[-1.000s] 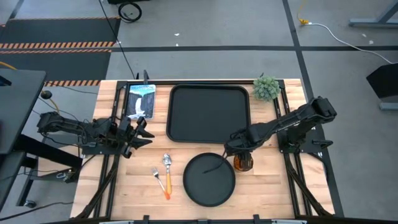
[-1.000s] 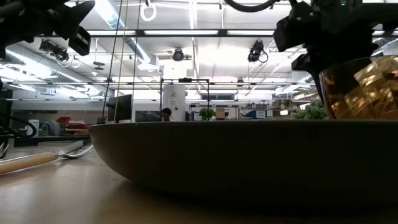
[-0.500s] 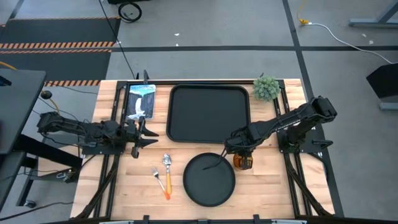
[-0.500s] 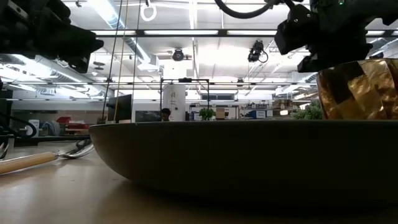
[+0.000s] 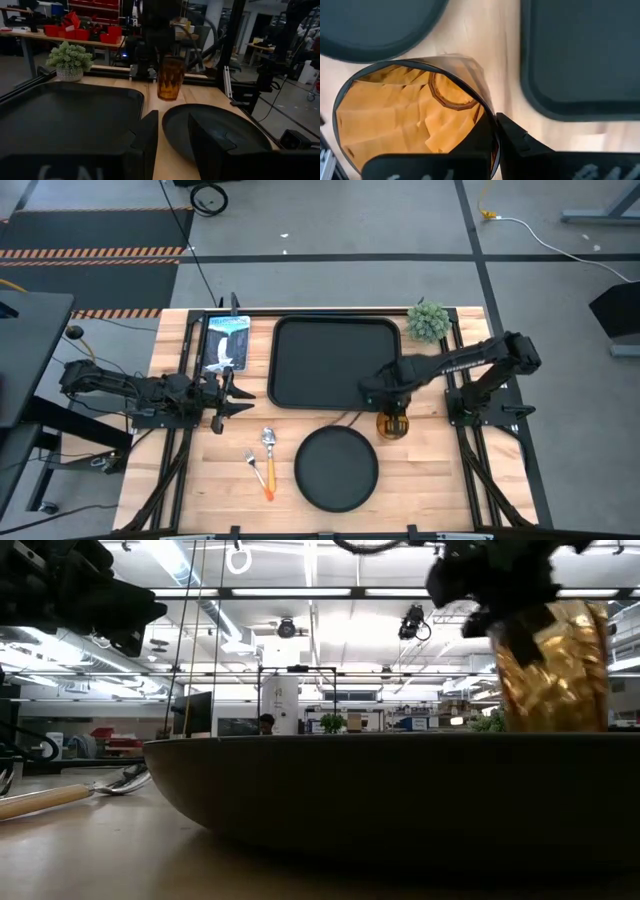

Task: Pick and place plate/cup/fork/spoon on tray
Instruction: Put the brown cup on the black tray

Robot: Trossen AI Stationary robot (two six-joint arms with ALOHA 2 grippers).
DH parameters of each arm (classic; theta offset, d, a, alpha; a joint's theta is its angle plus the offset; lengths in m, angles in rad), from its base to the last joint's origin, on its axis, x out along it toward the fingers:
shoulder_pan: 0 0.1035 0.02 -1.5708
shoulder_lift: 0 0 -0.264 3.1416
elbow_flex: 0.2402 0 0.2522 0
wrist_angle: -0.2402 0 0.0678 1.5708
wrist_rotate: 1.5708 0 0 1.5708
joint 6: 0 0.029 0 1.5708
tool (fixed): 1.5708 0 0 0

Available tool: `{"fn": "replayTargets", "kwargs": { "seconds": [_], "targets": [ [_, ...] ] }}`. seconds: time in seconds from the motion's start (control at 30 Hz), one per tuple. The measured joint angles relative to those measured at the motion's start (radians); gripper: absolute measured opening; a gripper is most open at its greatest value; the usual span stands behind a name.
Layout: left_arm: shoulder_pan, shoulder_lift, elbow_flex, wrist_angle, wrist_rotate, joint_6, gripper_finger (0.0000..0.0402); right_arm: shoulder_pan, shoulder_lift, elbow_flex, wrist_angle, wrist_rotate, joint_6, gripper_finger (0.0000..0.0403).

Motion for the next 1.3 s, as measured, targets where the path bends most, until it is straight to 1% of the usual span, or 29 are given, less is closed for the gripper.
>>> {"fn": "replayTargets", "kwargs": {
  "seconds": [0.1,0.2,0.37,0.6,0.67,0.83,0.93,1.03,1.2,1.3],
  "targets": [
    [0.0,0.0,0.0,0.0,0.0,0.0,0.0114,-0.09,0.0,0.053,-0.009,0.004,-0.097,0.0011],
    [0.0,0.0,0.0,0.0,0.0,-0.019,0.0114,-0.199,0.0,0.092,-0.009,0.051,-0.167,0.0011],
    [0.0,0.0,0.0,0.0,0.0,-0.03,0.0114,-0.4,0.0,0.103,0.041,0.076,-0.292,0.0011],
    [0.0,0.0,0.0,0.0,0.0,-0.034,0.0114,-0.684,0.002,0.103,0.125,0.075,-0.412,0.0011],
    [0.0,0.0,0.0,0.0,-0.001,-0.034,0.0114,-0.76,0.004,0.103,0.155,0.056,-0.437,0.0011],
    [0.0,0.0,0.0,0.0,-0.061,-0.034,0.0114,-0.923,0.079,0.128,0.179,0.014,-0.5,0.0011],
    [0.0,0.0,0.0,0.001,-0.103,-0.034,0.0114,-0.99,0.156,0.168,0.175,0.008,-0.528,0.001],
    [0.0,0.0,0.0,0.0,-0.115,-0.03,0.0114,-1.031,0.226,0.225,0.144,0.002,-0.535,0.001],
    [0.0,0.0,0.0,0.0,-0.116,-0.03,0.0114,-1.059,0.315,0.3,0.08,0.0,-0.542,0.0012],
    [0.0,0.0,0.0,0.0,-0.116,-0.033,0.0114,-1.061,0.346,0.325,0.042,0.0,-0.542,0.0024]
  ]
}}
